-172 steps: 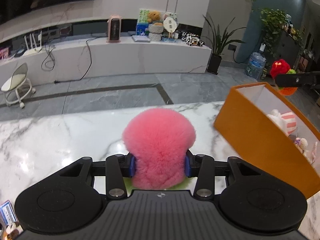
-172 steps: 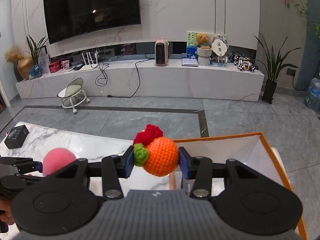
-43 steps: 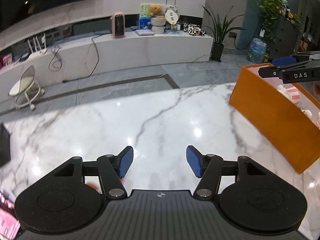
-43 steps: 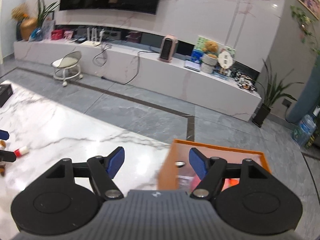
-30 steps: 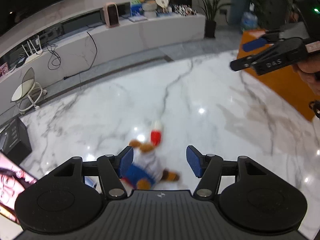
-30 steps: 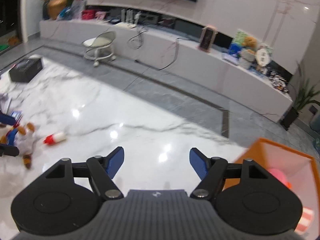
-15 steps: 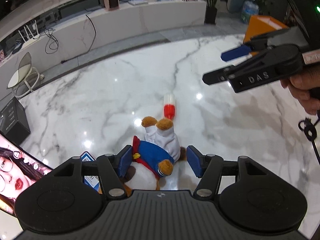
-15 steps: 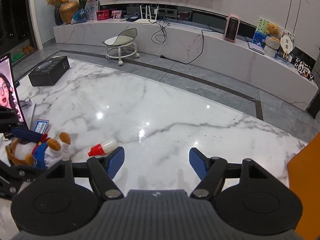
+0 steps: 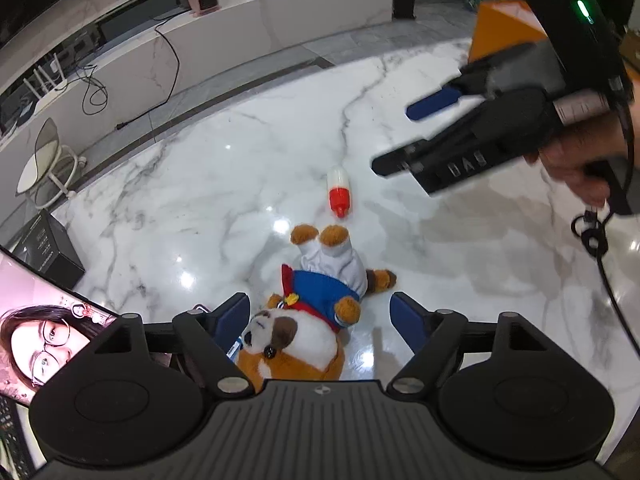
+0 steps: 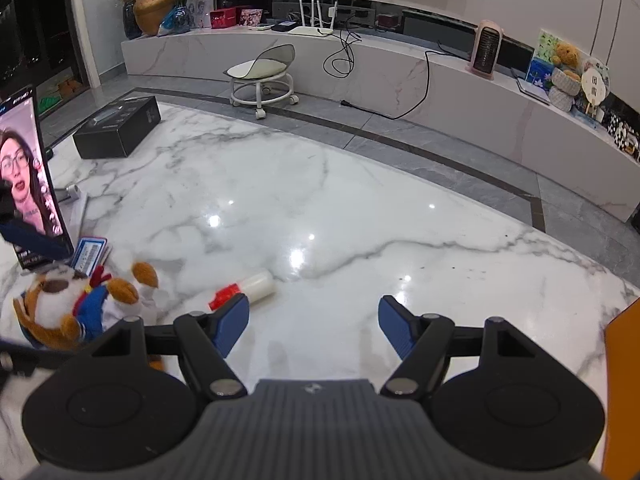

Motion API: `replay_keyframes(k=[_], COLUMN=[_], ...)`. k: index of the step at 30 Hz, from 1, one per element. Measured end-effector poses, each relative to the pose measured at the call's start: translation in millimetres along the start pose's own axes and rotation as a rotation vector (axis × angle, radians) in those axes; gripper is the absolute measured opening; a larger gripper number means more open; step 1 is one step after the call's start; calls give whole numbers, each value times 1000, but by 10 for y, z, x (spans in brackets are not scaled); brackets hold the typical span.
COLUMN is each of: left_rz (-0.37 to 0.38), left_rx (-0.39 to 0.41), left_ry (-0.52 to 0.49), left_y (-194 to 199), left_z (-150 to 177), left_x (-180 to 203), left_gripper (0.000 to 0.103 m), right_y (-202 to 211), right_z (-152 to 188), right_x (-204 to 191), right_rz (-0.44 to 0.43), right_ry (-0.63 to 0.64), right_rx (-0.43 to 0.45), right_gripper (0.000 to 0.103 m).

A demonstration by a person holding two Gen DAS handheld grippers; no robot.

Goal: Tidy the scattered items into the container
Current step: 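Move the left tool to the plush dog while the right tool moves to the bottle, then grasp the plush dog with the left tool while the right tool grasps the red-capped bottle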

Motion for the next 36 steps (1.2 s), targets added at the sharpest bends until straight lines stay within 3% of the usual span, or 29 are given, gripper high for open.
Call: replay_keyframes(k=[4,12,16,23,25,28,30,33,34,36], left_rz=[-23,-28,-54,-30,-31,-36,-32,-30,-33,-40], left_rx=[-16,-14,-40,-47,-51,-57,-57,-59,-61,-63], left_ry=[-53,-34,-50,-8,-6,12,26,30,27,22], left_y=[-62,-196,-334,-405,-395,-386,-378,-359,-357,-357], left_z=[31,5,-17,-33,-34,-42,-39,-34,-32,-35], left_x=[47,-9,16,-14,-7,-25,-33,-17,-10,-1], left_gripper=[92,93,93,92,88,77,75,74,74,74], right_y=[-40,-237,-364,-421,-410,-381,-362,-345,-338,-314], right_z=[-70,-126,-89,-83,-74,-41,-30,-15,-7,17], right_x=[30,-40,-139,-283,-302,-314,-301,-290,-295,-301], right_rz=[-2,-50,-62,-36,-21,-23,-36,-48,-53,-56], right_ry=[-83,-202,-214,-165,-132,-102,-100,-101,-98,-96], right_rx=[-14,-73,-116,-125,-124,-121,-118,-113,-112,-110], right_gripper=[74,62,59,51,37,34,31,33,42,49])
Point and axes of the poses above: each gripper's, at about its wrist camera, not at the fingertips, and y roughly against the way its jaws point, x to its right, z to its underside, the point moved 9 cm from there along -y, roughly the way its jaws point, and after that the axes turned 6 degrees about -x, right-handed, at the moved point
